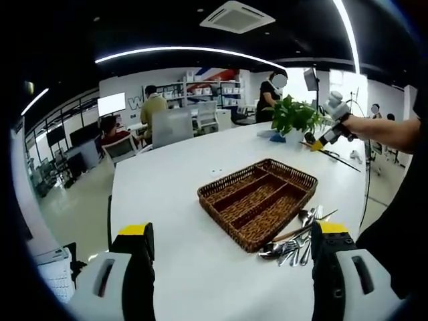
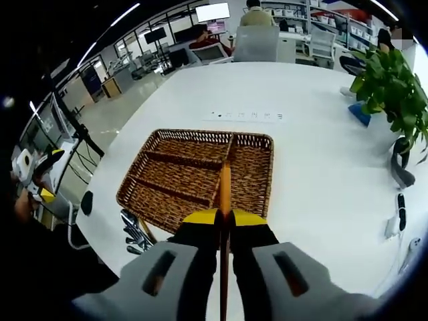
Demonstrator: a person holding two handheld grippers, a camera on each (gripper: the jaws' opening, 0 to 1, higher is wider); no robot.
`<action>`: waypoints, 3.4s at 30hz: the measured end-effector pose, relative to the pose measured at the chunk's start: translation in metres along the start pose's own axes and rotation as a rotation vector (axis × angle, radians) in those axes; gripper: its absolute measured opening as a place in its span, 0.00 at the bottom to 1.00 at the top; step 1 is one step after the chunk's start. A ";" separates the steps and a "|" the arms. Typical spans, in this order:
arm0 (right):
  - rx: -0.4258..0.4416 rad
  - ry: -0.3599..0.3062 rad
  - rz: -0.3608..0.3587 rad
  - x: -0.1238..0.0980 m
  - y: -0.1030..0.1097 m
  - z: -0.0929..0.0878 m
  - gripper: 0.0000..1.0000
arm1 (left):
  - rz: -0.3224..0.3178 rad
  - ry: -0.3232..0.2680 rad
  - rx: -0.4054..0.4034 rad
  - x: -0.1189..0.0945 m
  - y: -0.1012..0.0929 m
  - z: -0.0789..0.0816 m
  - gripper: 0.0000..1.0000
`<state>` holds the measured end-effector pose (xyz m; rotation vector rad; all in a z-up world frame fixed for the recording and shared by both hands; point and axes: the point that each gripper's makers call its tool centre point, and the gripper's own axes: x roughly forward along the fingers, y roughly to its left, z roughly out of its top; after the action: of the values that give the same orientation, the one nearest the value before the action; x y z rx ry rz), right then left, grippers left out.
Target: Arrange the knives, forks, and spoons in their matching storage slots by inserting each utensil handle-first until every utensil is classified and aligned in the correct compartment
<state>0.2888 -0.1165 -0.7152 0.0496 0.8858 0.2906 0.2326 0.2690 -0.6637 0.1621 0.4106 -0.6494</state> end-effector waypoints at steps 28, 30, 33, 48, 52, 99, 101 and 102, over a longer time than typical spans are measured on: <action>0.019 0.030 0.009 0.037 -0.007 0.038 0.04 | 0.021 0.017 0.039 -0.009 0.011 0.000 1.00; 0.022 0.030 0.008 0.040 -0.008 0.041 0.04 | 0.029 0.003 0.049 -0.010 0.012 0.003 1.00; 0.020 0.031 0.004 0.044 -0.010 0.046 0.04 | 0.040 -0.025 0.069 -0.013 0.012 0.012 1.00; 0.001 0.022 -0.016 0.073 -0.018 0.070 0.04 | 0.064 -0.066 0.062 -0.016 0.018 0.010 1.00; -0.003 0.021 -0.013 0.080 -0.017 0.083 0.05 | 0.077 -0.070 0.061 -0.018 0.022 0.011 1.00; -0.004 0.078 -0.041 0.152 -0.029 0.063 0.05 | 0.169 -0.061 -0.002 -0.028 0.037 0.004 1.00; -0.009 0.081 -0.044 0.156 -0.031 0.060 0.05 | 0.174 -0.059 -0.004 -0.029 0.038 0.004 0.99; -0.007 0.083 -0.044 0.157 -0.031 0.059 0.05 | 0.177 -0.057 -0.005 -0.029 0.038 0.004 0.99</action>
<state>0.4352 -0.0996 -0.8012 0.0114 0.9674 0.2559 0.2360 0.3141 -0.6474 0.1731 0.3388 -0.4772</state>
